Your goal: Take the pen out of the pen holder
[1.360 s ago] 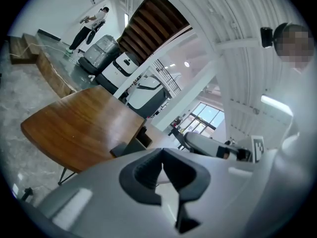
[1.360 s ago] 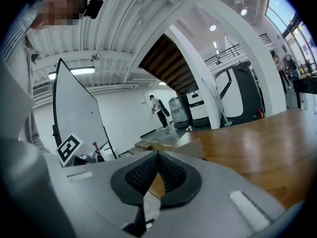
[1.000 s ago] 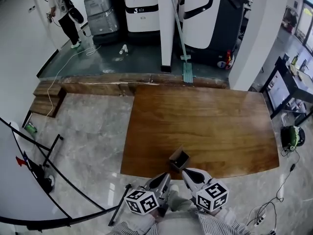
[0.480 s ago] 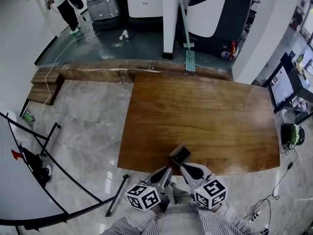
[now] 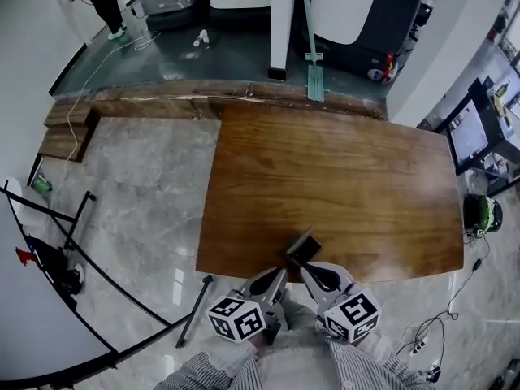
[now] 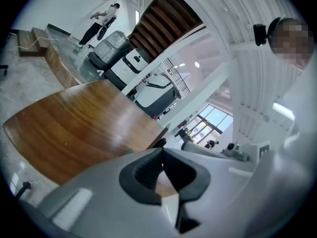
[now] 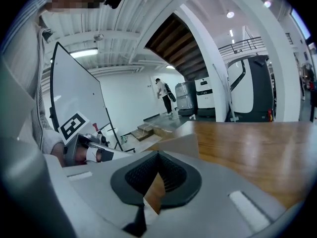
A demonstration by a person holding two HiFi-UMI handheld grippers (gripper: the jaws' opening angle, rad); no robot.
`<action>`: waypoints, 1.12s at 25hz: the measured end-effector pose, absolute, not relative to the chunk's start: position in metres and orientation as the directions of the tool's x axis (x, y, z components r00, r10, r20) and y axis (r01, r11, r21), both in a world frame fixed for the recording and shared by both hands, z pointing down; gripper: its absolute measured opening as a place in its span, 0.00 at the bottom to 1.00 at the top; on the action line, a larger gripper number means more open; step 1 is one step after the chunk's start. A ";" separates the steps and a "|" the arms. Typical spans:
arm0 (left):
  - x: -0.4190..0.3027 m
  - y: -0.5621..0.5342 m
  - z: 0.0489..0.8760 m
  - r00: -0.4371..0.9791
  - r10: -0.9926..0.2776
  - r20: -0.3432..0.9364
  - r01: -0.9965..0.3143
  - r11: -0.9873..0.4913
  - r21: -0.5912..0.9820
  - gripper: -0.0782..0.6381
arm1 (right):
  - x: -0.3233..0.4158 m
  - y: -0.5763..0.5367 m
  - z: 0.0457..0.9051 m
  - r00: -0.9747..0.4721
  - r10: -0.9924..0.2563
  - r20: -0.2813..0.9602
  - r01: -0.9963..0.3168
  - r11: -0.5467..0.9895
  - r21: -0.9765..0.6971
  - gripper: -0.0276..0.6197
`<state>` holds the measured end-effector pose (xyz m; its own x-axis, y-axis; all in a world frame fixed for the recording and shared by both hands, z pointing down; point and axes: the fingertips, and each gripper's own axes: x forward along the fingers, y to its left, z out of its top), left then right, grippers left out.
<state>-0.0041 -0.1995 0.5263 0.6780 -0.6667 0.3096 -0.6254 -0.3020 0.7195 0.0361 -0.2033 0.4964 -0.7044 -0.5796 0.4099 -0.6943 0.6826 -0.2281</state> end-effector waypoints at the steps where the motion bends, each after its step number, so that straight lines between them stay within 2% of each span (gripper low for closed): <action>1: -0.004 -0.200 0.527 0.681 -0.662 0.312 -0.623 -0.301 0.722 0.12 | 0.036 -0.204 0.497 -0.701 -0.579 0.416 -0.695 0.686 -0.215 0.04; 8: -0.006 -0.200 0.535 0.689 -0.652 0.318 -0.605 -0.274 0.748 0.12 | 0.031 -0.208 0.510 -0.684 -0.570 0.454 -0.702 0.683 -0.201 0.05; 11: -0.007 -0.198 0.542 0.692 -0.644 0.327 -0.599 -0.259 0.757 0.12 | 0.030 -0.209 0.517 -0.673 -0.561 0.482 -0.705 0.684 -0.188 0.14; 20: -0.006 -0.198 0.555 0.691 -0.644 0.327 -0.588 -0.238 0.773 0.12 | 0.026 -0.219 0.532 -0.649 -0.550 0.525 -0.707 0.691 -0.149 0.24; 28: -0.013 -0.203 0.566 0.664 -0.667 0.338 -0.603 -0.211 0.769 0.12 | 0.018 -0.225 0.543 -0.638 -0.546 0.543 -0.710 0.691 -0.138 0.26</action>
